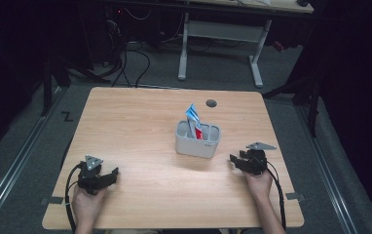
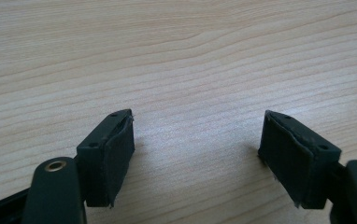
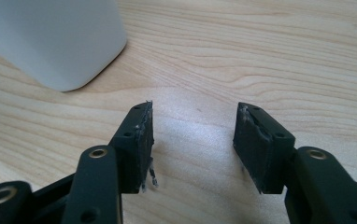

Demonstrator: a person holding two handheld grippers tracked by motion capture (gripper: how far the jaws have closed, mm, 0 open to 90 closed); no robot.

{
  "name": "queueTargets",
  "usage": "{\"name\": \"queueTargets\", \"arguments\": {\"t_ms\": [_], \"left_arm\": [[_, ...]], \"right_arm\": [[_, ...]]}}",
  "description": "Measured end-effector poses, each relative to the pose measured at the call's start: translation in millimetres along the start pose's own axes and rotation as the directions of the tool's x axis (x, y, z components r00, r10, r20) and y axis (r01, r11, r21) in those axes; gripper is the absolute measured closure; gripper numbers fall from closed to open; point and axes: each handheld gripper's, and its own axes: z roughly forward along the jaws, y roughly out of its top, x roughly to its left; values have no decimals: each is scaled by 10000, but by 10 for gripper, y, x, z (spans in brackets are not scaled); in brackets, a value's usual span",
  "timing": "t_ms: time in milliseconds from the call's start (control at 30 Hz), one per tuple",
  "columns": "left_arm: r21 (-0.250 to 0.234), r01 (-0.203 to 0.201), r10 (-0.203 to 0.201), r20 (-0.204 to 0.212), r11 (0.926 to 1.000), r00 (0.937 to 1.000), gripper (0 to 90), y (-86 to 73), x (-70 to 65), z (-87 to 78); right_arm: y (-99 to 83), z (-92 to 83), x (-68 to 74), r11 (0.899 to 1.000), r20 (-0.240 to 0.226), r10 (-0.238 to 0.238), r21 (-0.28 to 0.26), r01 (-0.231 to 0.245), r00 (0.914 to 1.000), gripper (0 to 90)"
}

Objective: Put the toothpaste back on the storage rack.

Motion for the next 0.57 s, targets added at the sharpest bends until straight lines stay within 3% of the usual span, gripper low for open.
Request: {"name": "queueTargets", "arguments": {"t_ms": [100, 133, 167, 567], "left_arm": [[18, -26, 26, 3, 10000, 10000, 267, 0, 1, -2], [17, -23, 23, 5, 10000, 10000, 267, -1, 1, -2], [22, -27, 27, 8, 10000, 10000, 267, -1, 1, -3], [25, -45, 45, -4, 10000, 10000, 268, -1, -1, -2]], "right_arm": [[1, 11, 12, 9999, 190, -136, -21, 137, 9997, 463], [3, 17, 27, 9995, 358, -309, 13, 309, 9989, 462], [7, 30, 76, 9966, 714, -819, 140, 811, 9941, 451], [8, 33, 76, 9971, 805, -750, 163, 739, 9939, 418]]}}
